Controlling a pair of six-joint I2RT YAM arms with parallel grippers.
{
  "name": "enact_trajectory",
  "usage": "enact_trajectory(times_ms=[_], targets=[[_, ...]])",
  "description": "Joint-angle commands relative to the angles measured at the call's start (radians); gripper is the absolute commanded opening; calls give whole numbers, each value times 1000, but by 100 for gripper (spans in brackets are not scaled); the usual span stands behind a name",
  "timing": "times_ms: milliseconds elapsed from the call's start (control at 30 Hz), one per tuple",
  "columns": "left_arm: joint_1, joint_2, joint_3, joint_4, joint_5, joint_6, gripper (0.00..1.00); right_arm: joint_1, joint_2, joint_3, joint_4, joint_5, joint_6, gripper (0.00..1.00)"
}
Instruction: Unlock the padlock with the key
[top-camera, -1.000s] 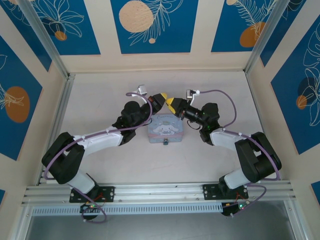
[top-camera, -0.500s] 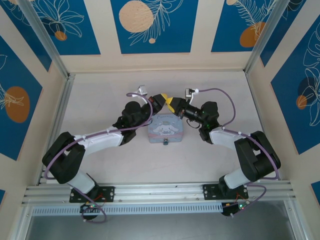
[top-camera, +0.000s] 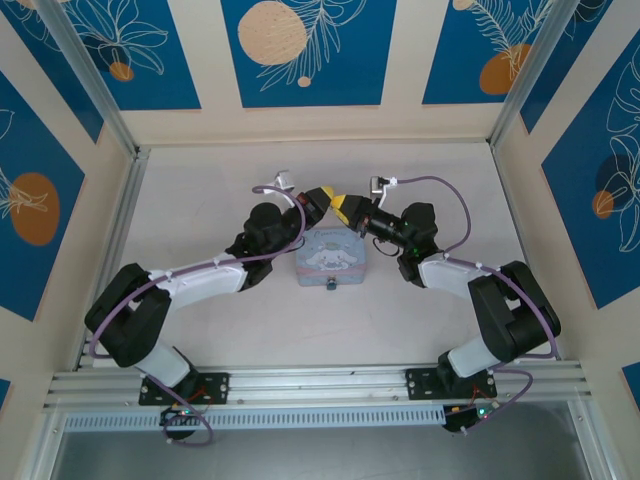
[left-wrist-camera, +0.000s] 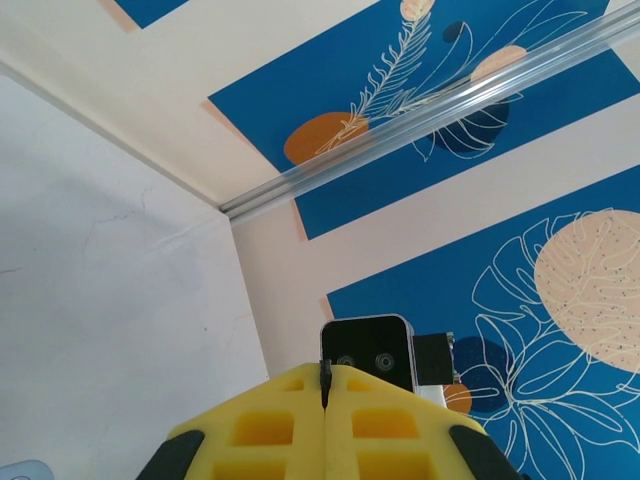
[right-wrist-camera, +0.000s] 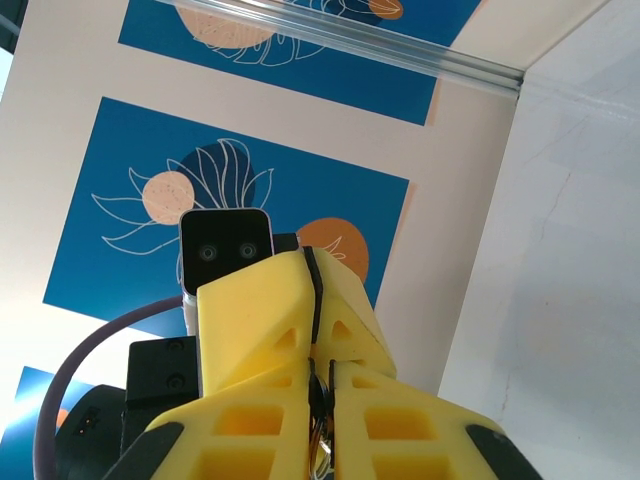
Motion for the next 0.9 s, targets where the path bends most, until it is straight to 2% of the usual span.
enact_trajectory(times_ms=[0,33,267,300,433,500,567,667,867], targets=[[-14,15,1,16,-6,-2,0,13,2,-12,55,-26,1,5],[-14,15,1,15,-6,-2,0,13,2,-14,56,-26,1,0],[-14,1,2,-26,-16,-2,0,6,-8,-45,57,-19,2,0],[-14,-9,3,-52,-23,0,6,1,-17,-57,44,-13,-1,0],[-10,-86,-13,-172,-43,36,52,-31,-64,-114,-17,-19,-29,0],[-8,-155,-30,-268,-63,72,68,-51,-93,-142,-44,-33,-41,0],[-7,-225,-50,-365,-77,113,79,-66,-123,-162,-77,-47,-57,0],[-3,-336,-74,-550,-78,185,88,-85,-179,-180,-170,-74,-97,0],[-5,-488,-141,-826,-8,269,98,-105,-303,-192,-420,-95,-222,0]])
